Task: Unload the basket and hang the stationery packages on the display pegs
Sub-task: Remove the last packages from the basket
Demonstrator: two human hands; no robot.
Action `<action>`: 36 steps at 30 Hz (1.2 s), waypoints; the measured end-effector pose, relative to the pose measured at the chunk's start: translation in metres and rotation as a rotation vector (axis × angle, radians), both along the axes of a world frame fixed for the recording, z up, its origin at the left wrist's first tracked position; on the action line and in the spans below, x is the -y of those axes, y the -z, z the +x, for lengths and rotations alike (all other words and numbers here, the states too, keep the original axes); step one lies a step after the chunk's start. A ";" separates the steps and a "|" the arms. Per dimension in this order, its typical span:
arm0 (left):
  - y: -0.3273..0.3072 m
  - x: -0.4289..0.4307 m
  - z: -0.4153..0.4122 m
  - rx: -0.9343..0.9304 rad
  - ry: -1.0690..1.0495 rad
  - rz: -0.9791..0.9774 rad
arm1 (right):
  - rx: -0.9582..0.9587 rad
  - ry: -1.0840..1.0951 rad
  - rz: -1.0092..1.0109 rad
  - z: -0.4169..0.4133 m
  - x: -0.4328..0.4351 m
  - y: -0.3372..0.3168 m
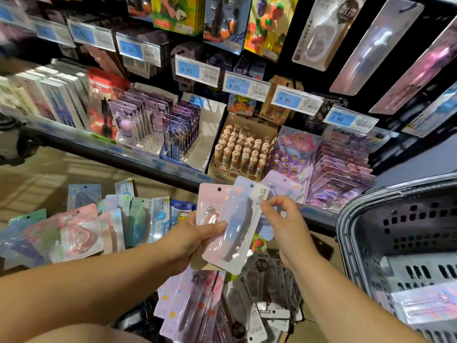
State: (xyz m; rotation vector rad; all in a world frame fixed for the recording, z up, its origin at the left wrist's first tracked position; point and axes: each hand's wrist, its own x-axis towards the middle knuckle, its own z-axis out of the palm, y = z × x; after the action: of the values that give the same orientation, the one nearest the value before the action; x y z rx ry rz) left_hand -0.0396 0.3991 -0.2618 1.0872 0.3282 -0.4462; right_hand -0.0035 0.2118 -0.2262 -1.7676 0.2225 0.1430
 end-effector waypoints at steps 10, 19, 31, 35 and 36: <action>0.005 -0.013 0.010 -0.101 -0.369 0.060 | 0.098 -0.086 0.167 -0.008 0.007 -0.006; -0.012 0.004 0.007 -0.010 -0.218 0.116 | -0.090 -0.093 0.372 -0.013 -0.032 0.003; -0.016 -0.017 0.000 0.060 -0.041 0.012 | -0.166 -0.158 0.295 -0.001 -0.065 0.004; -0.004 -0.033 0.005 -0.052 -0.232 0.076 | -0.174 -0.230 0.224 0.004 -0.083 0.008; -0.001 -0.040 0.005 -0.049 -0.272 0.093 | -0.170 -0.260 0.214 0.004 -0.089 0.010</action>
State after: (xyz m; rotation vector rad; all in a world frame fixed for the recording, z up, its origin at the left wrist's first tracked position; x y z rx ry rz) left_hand -0.0345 0.4389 -0.2607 1.1046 0.5375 -0.2167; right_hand 0.0010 0.3007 -0.2357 -1.5660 0.0942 0.4882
